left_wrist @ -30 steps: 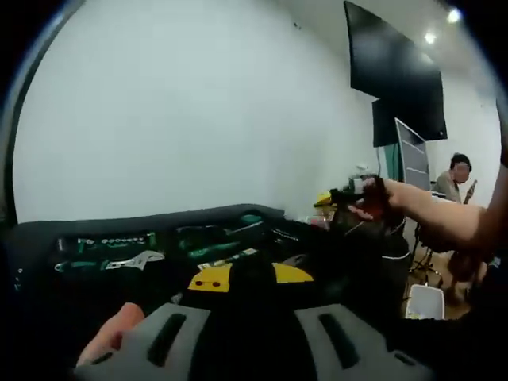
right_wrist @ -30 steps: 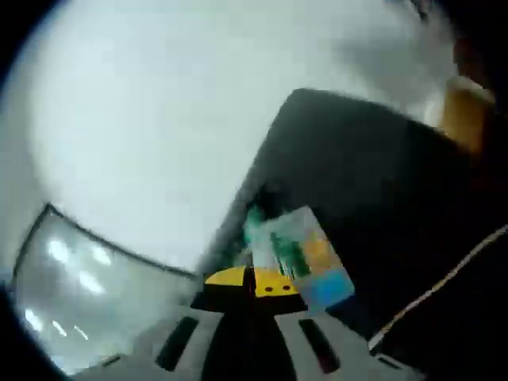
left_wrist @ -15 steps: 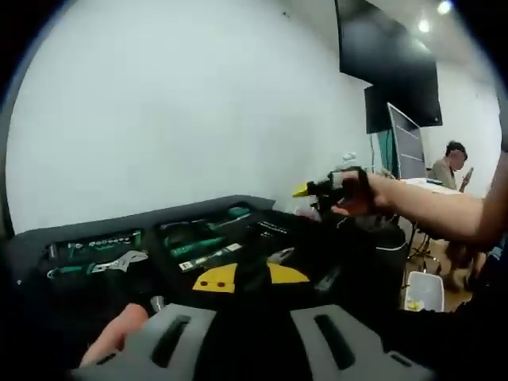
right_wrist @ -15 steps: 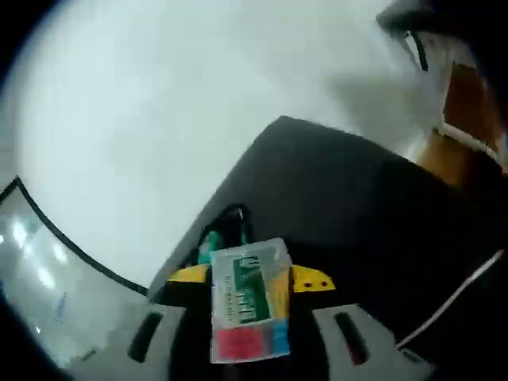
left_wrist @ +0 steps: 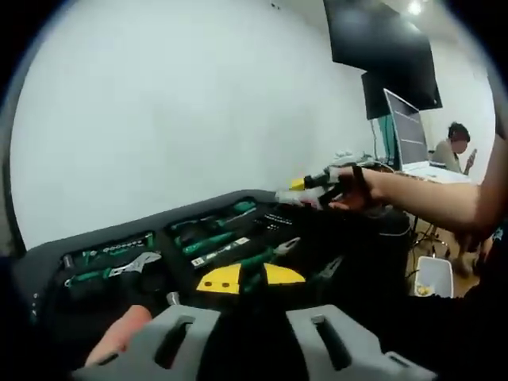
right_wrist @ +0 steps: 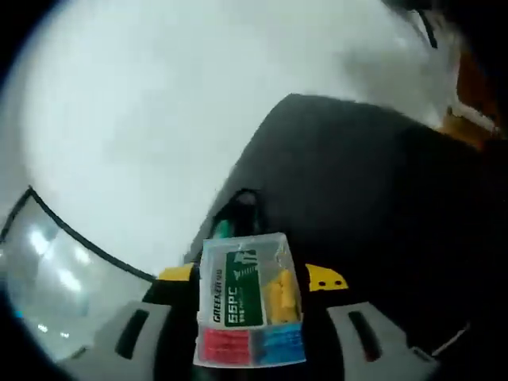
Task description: Pick up the tools and put them into their designated positions in the toolbox.
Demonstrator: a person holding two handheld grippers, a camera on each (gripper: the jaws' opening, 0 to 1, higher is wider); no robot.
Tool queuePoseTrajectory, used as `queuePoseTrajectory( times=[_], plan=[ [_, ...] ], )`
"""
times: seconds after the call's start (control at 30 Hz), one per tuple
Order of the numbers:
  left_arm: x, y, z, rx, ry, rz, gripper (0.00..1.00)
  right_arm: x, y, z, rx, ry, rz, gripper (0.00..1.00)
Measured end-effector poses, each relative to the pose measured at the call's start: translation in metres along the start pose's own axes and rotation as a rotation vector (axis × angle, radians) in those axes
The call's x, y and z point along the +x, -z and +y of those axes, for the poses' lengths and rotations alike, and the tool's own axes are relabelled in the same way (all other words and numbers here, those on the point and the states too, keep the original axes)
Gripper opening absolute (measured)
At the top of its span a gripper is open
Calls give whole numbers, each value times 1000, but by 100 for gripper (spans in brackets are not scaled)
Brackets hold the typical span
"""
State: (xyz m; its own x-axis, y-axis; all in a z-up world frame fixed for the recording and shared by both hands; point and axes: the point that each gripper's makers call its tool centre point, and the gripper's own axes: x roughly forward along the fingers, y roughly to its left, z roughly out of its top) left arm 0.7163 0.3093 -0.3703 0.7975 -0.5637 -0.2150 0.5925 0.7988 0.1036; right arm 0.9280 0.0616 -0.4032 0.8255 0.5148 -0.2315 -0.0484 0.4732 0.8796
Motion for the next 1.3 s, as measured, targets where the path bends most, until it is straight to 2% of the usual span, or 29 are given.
queuePoseTrajectory(
  times=[0.03, 0.07, 0.1, 0.17, 0.2, 0.27, 0.3, 0.33, 0.37, 0.43, 0.5, 0.53, 0.6, 0.67, 0.7, 0.73, 0.77, 0.8, 0.87, 0.97, 1.0, 1.03, 1.07, 1.1, 1.17, 1.2, 1.23, 1.27, 1.3],
  plan=[
    [2, 0, -1, 2, 2, 2, 11, 0, 0, 10, -43, -66, -3, 48],
    [3, -3, -2, 2, 4, 2, 11, -2, 3, 14, -114, -84, -3, 46],
    [3, -4, -4, 5, 7, 4, 11, -5, 7, 14, -180, -69, 9, 36],
    [5, -7, -7, 20, 10, 4, 11, -9, 36, 28, -314, -70, 110, 31],
    [6, -9, -8, 29, 10, 5, 11, -10, 57, 27, -378, -33, 193, 28],
    [7, -10, -6, 38, 7, 3, 11, 4, 59, 41, -598, -53, 105, 30],
    [8, -12, -6, 41, 8, 1, 11, -3, 74, 39, -625, -31, 171, 29],
    [10, -12, -2, 44, 10, 2, 11, -8, 92, 48, -553, -35, 234, 29],
    [12, -15, -1, 56, 11, 6, 11, -10, 96, 55, -591, -78, 247, 29],
    [15, -25, 2, 64, 20, 5, 11, -17, 93, 63, -625, -85, 226, 28],
    [30, -43, 10, 48, 47, -12, 13, -27, 98, 73, -622, -103, 240, 27],
    [46, -49, 14, 39, 78, 19, 14, -30, 97, 76, -619, -105, 237, 27],
    [74, -46, 31, 36, 86, 104, 15, -25, 69, 81, -656, -69, 107, 22],
    [97, -44, 24, -32, 145, 130, 15, -10, 31, 91, -719, -56, -58, 19],
    [112, -40, 13, -78, 176, 154, 15, 1, 15, 96, -638, -53, -118, 19],
    [119, -36, 3, -78, 182, 167, 15, 10, 16, 91, -507, -17, -89, 16],
    [129, -25, -13, -59, 219, 207, 15, 27, 24, 85, -408, -19, 11, 12],
    [133, -13, -17, -41, 238, 254, 15, 36, 28, 81, -401, -11, 59, 12],
    [140, 5, -35, 7, 268, 327, 15, 47, 47, 59, -393, 77, 243, 12],
    [149, 15, -30, 33, 247, 328, 14, 42, 79, 59, -203, 82, 483, 11],
    [147, 10, -29, 4, 279, 301, 11, 40, 79, 57, -178, 105, 498, 11],
    [140, 16, -23, -59, 252, 355, 6, 32, 81, 53, -205, 123, 526, 9],
    [137, 16, -15, -41, 237, 355, 5, 25, 76, 44, -235, 166, 552, 6],
    [128, 22, -4, 34, 235, 390, 5, 7, 77, 34, -322, 223, 587, 4],
    [118, 23, 15, 51, 191, 374, 5, -17, 92, 36, -405, 218, 671, 2],
    [117, 19, 17, 9, 187, 337, 6, -28, 101, 40, -534, 156, 682, 1],
    [114, 22, 23, -3, 197, 355, 5, -46, 118, 45, -533, 148, 700, 0],
    [119, 20, 28, -14, 193, 337, 6, -70, 139, 53, -526, 113, 771, 0],
    [123, 15, 30, -37, 191, 307, 7, -76, 150, 61, -554, 49, 777, 0]
  ],
)
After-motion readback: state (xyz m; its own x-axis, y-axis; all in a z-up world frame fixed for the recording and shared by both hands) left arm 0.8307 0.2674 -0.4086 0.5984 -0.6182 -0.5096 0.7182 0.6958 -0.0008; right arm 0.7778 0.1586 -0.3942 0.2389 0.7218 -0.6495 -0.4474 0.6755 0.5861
